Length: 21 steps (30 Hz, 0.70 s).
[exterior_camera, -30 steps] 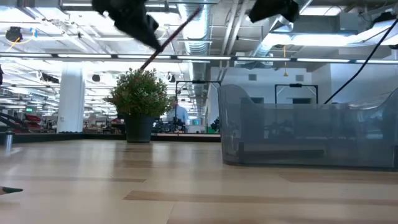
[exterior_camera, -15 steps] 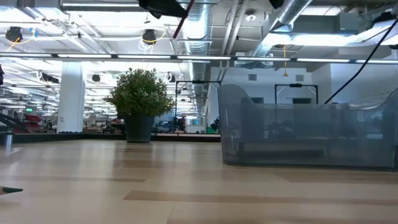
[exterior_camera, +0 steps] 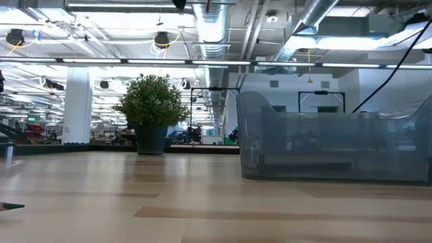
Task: Sort pens & pencils
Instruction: Put the brown pencil into the black bin
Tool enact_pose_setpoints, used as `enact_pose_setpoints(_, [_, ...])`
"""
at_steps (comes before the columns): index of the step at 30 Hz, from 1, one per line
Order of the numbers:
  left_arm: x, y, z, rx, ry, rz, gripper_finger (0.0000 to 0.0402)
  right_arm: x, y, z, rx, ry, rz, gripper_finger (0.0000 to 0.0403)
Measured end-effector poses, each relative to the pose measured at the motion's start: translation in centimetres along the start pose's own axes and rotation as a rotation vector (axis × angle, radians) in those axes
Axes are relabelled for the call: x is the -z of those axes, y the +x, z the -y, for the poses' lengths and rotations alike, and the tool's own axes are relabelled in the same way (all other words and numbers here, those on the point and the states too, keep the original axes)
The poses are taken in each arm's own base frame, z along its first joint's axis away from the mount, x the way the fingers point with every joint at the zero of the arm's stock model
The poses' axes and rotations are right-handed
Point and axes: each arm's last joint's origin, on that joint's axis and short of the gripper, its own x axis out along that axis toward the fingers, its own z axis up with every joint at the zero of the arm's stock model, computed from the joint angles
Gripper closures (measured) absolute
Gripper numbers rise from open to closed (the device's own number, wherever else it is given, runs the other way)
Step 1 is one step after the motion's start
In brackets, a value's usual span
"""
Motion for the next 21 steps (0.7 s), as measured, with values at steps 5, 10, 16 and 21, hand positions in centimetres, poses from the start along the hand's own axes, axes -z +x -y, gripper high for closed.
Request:
enact_pose_setpoints(5, [-0.6,0.0,0.0,0.035,-0.024,0.063,0.0391,-0.1,1.0,-0.5,-0.035,-0.059,0.053,0.0159])
enact_pose_setpoints(10, [-0.6,0.0,0.0,0.038,-0.034,0.066,0.0390,-0.2,2.5,-1.1,-0.064,-0.111,0.121,0.0159])
enact_pose_setpoints(16, [-0.6,0.0,0.0,0.039,-0.040,0.066,0.0390,-0.2,4.1,-1.5,-0.096,-0.136,0.187,0.0159])
enact_pose_setpoints(21, [-0.6,0.0,0.1,0.063,-0.040,0.068,0.0390,-0.3,4.7,-1.6,-0.092,-0.180,0.231,0.0159])
